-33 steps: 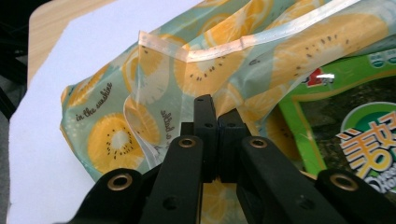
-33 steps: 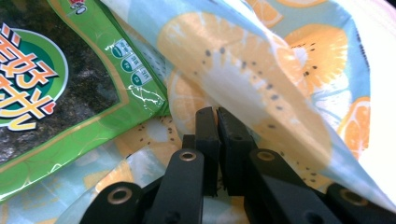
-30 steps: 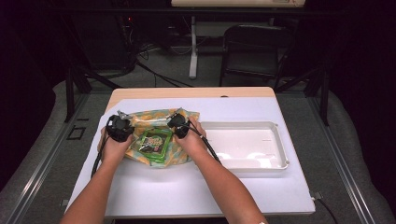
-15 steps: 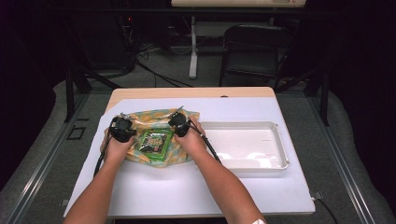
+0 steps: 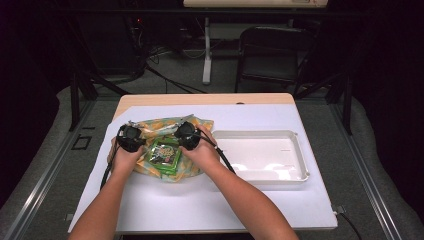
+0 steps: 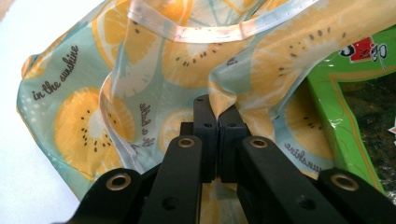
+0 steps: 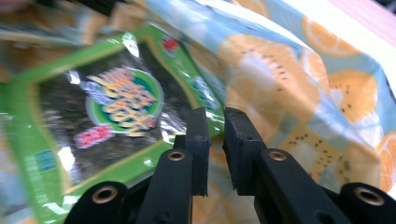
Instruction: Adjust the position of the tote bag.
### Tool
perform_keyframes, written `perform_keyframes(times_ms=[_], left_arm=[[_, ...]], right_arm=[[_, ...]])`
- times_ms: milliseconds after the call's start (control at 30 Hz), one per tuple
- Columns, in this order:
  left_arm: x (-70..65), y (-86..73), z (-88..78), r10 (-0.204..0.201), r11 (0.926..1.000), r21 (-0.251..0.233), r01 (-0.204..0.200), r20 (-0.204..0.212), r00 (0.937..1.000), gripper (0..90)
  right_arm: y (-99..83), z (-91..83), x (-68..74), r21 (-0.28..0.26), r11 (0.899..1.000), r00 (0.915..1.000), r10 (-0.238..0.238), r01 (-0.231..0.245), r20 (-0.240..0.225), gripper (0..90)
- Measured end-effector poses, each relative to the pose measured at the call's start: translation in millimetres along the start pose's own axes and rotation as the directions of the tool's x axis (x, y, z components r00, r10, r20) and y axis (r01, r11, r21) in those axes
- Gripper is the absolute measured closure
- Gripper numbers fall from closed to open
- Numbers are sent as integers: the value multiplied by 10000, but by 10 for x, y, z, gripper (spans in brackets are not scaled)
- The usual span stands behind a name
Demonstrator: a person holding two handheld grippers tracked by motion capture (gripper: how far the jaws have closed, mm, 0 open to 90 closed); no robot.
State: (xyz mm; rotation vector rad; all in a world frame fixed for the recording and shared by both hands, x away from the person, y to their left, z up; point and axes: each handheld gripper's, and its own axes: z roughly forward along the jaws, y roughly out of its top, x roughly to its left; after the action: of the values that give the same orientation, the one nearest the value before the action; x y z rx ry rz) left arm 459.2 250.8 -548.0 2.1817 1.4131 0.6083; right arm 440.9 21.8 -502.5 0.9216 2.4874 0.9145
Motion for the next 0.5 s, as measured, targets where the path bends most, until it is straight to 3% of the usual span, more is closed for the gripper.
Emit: perform_keyframes(times_ms=[100, 167, 433, 500], left_arm=[[0, -3, 2, -124, 9999, -19, 124, 26, 9999, 893], [8, -3, 5, -128, 9999, -35, 128, 65, 9999, 893], [11, 0, 16, -113, 9999, -52, 113, 68, 9999, 891], [13, -2, 17, -64, 10000, -53, 65, 92, 9999, 890]], right_arm=[[20, -67, 20, -205, 9997, 9998, -107, 104, -173, 786], [52, -174, 32, -750, 9962, 9967, -502, 453, -639, 773], [54, -234, -106, -1097, 9937, 9994, -259, 231, -247, 719], [60, -274, -159, -1455, 9894, 9997, -69, 36, -216, 713]])
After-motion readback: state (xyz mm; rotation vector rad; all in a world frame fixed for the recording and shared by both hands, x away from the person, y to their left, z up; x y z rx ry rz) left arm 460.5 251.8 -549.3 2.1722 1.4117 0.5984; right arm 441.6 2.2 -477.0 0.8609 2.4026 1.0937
